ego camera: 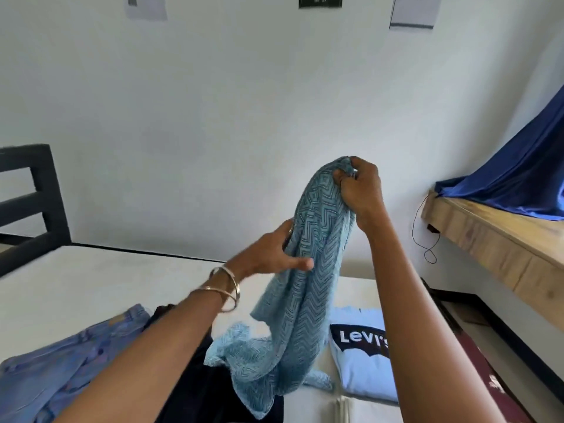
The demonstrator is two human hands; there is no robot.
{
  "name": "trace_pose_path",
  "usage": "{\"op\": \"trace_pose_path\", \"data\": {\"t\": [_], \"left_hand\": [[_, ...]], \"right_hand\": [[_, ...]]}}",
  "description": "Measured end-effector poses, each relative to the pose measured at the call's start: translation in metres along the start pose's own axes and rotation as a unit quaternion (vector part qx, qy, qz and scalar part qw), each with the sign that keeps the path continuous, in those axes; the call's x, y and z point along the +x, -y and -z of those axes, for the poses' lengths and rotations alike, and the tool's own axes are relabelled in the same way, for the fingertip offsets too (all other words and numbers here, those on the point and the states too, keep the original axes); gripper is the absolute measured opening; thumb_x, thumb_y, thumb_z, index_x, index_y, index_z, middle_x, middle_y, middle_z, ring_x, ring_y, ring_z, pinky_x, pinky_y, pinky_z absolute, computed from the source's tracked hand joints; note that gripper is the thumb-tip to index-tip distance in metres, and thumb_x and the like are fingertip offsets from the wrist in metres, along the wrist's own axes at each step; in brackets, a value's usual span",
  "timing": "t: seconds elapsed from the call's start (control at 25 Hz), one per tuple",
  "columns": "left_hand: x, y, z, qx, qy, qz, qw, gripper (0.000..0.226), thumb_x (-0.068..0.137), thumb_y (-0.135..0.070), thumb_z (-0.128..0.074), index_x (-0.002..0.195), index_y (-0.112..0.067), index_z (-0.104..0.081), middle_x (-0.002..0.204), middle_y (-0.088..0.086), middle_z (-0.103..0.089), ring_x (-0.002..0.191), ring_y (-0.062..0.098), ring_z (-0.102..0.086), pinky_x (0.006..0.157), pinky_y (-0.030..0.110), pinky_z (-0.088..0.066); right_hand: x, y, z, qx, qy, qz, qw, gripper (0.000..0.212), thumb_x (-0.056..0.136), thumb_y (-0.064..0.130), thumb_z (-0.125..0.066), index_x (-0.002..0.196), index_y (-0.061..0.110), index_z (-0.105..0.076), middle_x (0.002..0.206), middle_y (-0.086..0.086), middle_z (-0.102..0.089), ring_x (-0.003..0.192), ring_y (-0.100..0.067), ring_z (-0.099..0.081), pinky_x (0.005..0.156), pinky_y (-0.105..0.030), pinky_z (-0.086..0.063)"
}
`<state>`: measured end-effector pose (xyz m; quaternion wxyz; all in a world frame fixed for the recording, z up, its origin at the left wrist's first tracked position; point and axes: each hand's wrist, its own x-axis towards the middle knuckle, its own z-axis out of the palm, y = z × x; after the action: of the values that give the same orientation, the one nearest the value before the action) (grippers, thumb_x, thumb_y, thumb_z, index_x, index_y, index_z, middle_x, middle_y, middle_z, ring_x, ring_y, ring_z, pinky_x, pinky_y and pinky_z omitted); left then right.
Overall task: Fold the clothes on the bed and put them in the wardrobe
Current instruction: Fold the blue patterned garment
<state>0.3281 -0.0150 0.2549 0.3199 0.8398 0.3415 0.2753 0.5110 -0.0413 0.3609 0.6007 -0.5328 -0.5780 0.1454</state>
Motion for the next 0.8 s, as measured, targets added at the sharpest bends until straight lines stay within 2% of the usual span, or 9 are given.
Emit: {"op": "trace_pose_path", "data": {"t": [0.08,0.16,0.28,0.36,0.48,0.56,0.64,0.68,0.8], "left_hand": [[0.005,0.002,-0.024,-0.031,-0.128,0.015,0.991,0.067,0.076,-0.035,-0.079,0.132,-0.025,-0.043,0.104,-0.004,-0.065,0.085,0.011,-0.065,0.077,0.022,-0.052],[0.007,0.008,-0.029,-0.009,-0.177,0.017,0.984,0.039,0.084,-0.028,-0.072,0.118,-0.018,-0.055,0.089,-0.002,-0.066,0.072,0.013,-0.063,0.062,0.014,-0.047],[0.005,0.015,-0.019,-0.096,-0.116,0.011,0.988,0.028,0.09,-0.036,-0.063,0.112,-0.019,-0.062,0.102,-0.001,-0.067,0.087,0.014,-0.061,0.068,0.015,-0.049],[0.005,0.017,-0.017,-0.044,-0.108,-0.017,0.993,0.024,0.09,-0.036,-0.063,0.108,-0.02,-0.064,0.103,0.0,-0.068,0.092,0.013,-0.062,0.077,0.023,-0.05],[0.005,0.021,-0.011,0.029,-0.178,-0.042,0.983,0.019,0.089,-0.03,-0.065,0.096,-0.013,-0.066,0.085,0.009,-0.071,0.077,0.023,-0.066,0.072,0.038,-0.053],[0.0,0.019,0.007,0.027,-0.216,-0.043,0.975,0.019,0.086,-0.024,-0.071,0.1,-0.017,-0.061,0.078,0.005,-0.072,0.068,0.02,-0.068,0.064,0.035,-0.056],[-0.007,0.014,0.029,0.05,-0.198,-0.059,0.977,0.035,0.084,-0.019,-0.072,0.109,-0.023,-0.048,0.071,0.002,-0.07,0.055,0.008,-0.063,0.055,0.019,-0.051],[-0.009,0.009,0.04,0.099,-0.173,-0.07,0.977,0.037,0.084,-0.016,-0.07,0.11,-0.025,-0.044,0.068,0.001,-0.068,0.051,0.005,-0.059,0.054,0.015,-0.046],[-0.002,-0.001,0.062,0.285,-0.041,-0.053,0.956,0.022,0.087,-0.006,-0.063,0.093,-0.026,-0.065,0.072,-0.008,-0.063,0.063,0.009,-0.058,0.063,0.021,-0.044]], "right_hand": [[-0.003,0.0,0.003,-0.013,0.004,-0.009,1.0,0.009,0.084,0.02,-0.061,0.087,0.016,-0.068,0.084,-0.01,-0.073,0.081,-0.03,-0.07,0.074,-0.054,-0.057],[-0.004,0.0,0.007,0.016,0.036,-0.009,0.999,0.008,0.086,0.018,-0.064,0.089,0.013,-0.069,0.086,-0.011,-0.073,0.082,-0.029,-0.071,0.078,-0.053,-0.058],[-0.007,-0.002,0.015,0.111,0.079,-0.011,0.991,0.009,0.094,0.005,-0.059,0.099,0.002,-0.066,0.089,-0.016,-0.07,0.08,-0.027,-0.068,0.08,-0.048,-0.057],[-0.01,-0.004,0.017,0.146,0.1,-0.002,0.984,0.009,0.096,0.003,-0.057,0.1,0.002,-0.065,0.089,-0.017,-0.069,0.08,-0.026,-0.068,0.079,-0.043,-0.058],[-0.008,-0.012,0.02,0.139,0.106,-0.009,0.985,0.009,0.095,0.004,-0.057,0.098,0.005,-0.066,0.091,-0.017,-0.069,0.081,-0.027,-0.067,0.08,-0.043,-0.058],[0.001,-0.03,0.026,0.055,0.044,-0.03,0.997,0.007,0.089,0.015,-0.063,0.09,0.017,-0.07,0.09,-0.012,-0.072,0.083,-0.028,-0.069,0.082,-0.049,-0.058],[0.006,-0.051,0.032,-0.068,-0.011,-0.048,0.996,0.007,0.079,0.028,-0.066,0.083,0.024,-0.07,0.085,-0.007,-0.074,0.085,-0.03,-0.069,0.081,-0.053,-0.057],[0.003,-0.059,0.031,-0.113,-0.011,-0.058,0.992,0.01,0.077,0.029,-0.066,0.082,0.022,-0.07,0.083,-0.007,-0.073,0.085,-0.032,-0.068,0.08,-0.052,-0.056],[-0.002,-0.078,0.019,-0.126,-0.015,-0.077,0.989,0.018,0.073,0.026,-0.066,0.08,0.01,-0.067,0.079,-0.014,-0.071,0.083,-0.037,-0.066,0.075,-0.051,-0.056]]}}
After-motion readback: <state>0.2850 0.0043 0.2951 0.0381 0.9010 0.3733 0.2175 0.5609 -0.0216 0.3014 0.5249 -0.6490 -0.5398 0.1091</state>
